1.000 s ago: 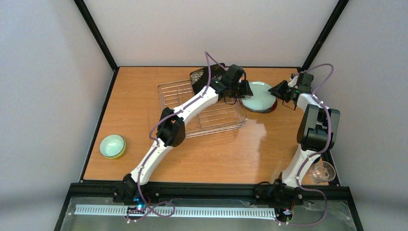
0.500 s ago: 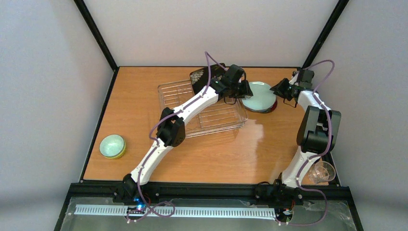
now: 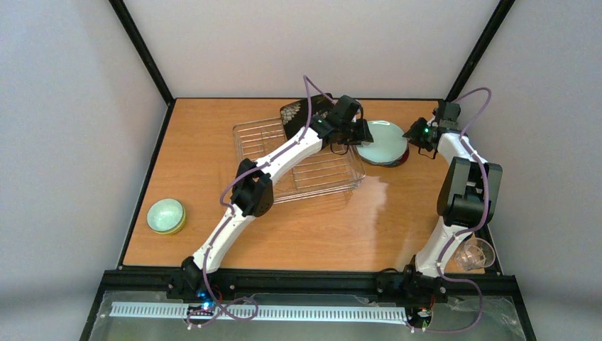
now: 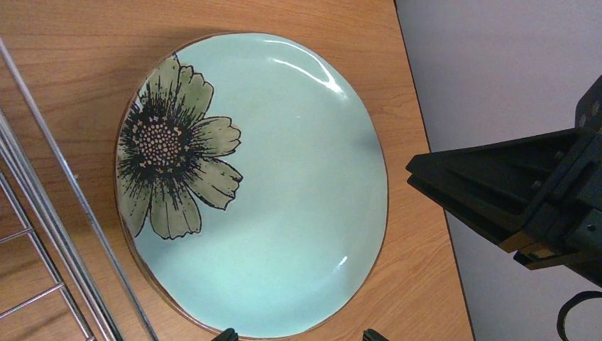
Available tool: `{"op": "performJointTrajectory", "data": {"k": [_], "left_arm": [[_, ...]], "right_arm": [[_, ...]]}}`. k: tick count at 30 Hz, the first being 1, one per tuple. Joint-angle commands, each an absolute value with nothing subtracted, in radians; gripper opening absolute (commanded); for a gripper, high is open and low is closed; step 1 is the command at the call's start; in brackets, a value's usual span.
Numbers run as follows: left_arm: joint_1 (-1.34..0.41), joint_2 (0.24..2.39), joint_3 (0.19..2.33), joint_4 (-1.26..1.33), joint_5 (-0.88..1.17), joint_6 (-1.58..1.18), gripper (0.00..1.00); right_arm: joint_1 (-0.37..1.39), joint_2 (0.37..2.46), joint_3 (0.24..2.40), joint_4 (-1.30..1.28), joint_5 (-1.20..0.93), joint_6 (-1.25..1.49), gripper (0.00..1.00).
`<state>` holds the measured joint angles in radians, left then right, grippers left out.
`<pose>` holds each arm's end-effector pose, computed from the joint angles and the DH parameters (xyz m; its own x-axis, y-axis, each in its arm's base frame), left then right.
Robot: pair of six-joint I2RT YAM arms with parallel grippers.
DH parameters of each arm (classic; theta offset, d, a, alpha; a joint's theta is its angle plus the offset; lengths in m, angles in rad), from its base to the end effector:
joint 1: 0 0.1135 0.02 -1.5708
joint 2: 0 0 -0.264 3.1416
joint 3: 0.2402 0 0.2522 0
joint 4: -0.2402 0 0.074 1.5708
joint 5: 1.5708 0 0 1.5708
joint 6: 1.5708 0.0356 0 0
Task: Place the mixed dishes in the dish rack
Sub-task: Grab the plate from the plate.
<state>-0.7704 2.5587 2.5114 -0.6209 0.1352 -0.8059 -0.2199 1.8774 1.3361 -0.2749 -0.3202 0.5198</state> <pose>0.4084 -0.4030 0.2395 -0.8605 -0.1611 -0.4833 0.2097 0.7527 -0.6241 0.4068 -0.0795 0.2119 -0.6188 0.6214 -0.4806 0.3502 0.7658 0.5393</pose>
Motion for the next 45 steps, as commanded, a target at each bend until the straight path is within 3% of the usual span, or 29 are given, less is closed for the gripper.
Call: {"op": "performJointTrajectory", "data": {"k": [1,45], "left_arm": [[-0.756,2.529,2.514,-0.697,0.121,-0.767,1.00],[-0.749,2.532,2.481,-0.690,0.150,-0.747,1.00]], "right_arm": [[-0.218,1.846,1.319,-0.295,-0.278,0.518,0.63],[-0.236,1.978,1.329,-0.253,-0.351,0.522,0.63]]}}
